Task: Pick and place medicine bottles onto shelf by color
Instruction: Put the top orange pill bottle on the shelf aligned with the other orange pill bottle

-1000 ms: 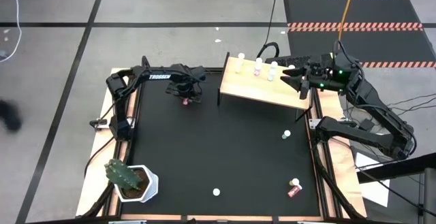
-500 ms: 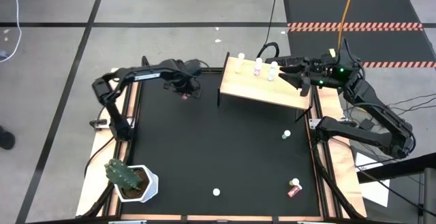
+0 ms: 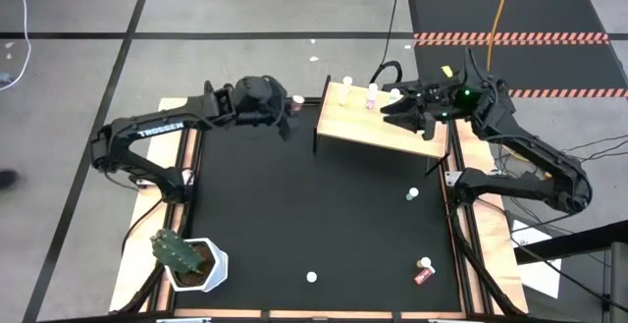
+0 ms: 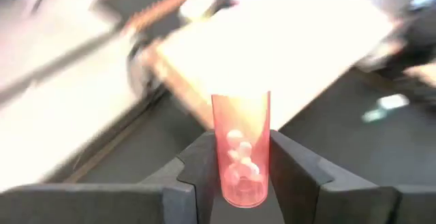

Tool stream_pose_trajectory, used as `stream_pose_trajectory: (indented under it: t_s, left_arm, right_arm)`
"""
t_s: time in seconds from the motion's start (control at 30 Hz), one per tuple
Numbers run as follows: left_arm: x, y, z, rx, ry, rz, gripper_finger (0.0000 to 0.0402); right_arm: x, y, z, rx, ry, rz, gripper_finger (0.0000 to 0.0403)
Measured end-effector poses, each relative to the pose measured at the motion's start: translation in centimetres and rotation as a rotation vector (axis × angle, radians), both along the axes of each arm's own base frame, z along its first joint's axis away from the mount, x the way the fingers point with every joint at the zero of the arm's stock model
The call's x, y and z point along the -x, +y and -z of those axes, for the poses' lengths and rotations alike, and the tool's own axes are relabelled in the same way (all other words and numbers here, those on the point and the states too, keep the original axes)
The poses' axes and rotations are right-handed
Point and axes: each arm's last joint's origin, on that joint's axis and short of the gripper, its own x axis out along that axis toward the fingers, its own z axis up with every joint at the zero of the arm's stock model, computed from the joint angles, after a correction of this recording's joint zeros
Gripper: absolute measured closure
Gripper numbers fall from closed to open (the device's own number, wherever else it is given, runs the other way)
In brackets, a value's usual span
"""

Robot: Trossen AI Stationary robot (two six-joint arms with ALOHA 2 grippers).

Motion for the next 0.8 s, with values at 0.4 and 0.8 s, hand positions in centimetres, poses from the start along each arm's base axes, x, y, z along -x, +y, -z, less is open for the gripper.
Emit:
stream_pose_trajectory:
  t_s: [0.4,0.8]
  left_arm:
    - [-5.6,-4.2,-1.7,-0.326,-0.327,0.298,0.0294]
    - [-11.1,-4.3,2.8,-0.424,-0.415,0.419,0.0285]
  right_arm:
    - [-3.4,1.0,-0.9,0.248,-0.165,0.049,0.014]
    - [-6.5,0.4,2.2,0.446,-0.023,-0.019,0.0124]
